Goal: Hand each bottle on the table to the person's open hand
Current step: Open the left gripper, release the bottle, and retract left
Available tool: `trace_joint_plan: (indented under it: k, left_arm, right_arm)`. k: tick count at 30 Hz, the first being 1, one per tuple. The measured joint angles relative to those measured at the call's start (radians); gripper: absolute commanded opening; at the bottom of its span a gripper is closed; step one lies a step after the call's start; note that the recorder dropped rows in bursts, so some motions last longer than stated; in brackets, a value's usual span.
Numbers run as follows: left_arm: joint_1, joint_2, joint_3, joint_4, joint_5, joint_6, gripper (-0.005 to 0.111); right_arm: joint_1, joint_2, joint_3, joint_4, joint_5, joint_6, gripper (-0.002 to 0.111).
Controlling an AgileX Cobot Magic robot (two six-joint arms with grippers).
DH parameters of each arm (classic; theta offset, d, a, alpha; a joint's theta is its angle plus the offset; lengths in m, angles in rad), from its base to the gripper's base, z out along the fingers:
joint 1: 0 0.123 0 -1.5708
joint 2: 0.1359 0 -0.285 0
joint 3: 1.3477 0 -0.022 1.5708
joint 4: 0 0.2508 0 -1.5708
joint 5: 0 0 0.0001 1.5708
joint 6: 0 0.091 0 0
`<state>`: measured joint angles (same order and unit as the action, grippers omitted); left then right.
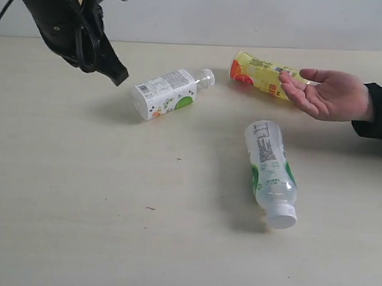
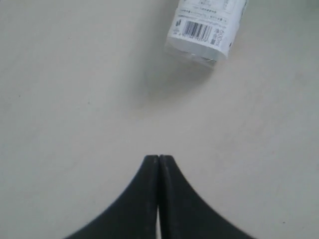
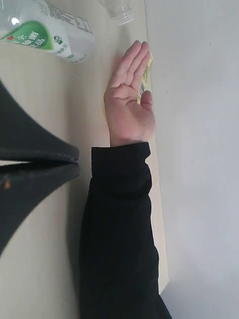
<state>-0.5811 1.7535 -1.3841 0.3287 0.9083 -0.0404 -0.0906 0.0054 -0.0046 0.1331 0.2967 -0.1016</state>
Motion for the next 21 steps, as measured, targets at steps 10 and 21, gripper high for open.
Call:
trace_joint_plan:
  k: [10,21]
  left_arm:
    - [0.0,-0.176,0.386,-0.104,-0.484,-0.151,0.0]
    - [0.0,-0.546,0.938,-0.119,-1.006,-0.212,0.0]
  right_arm:
    - [0.0,0.0,0.0,0.0,0.0,0.0,0.0]
    - [0.0,0.0,0.0,-0.009,-0.027,0.0,0.0]
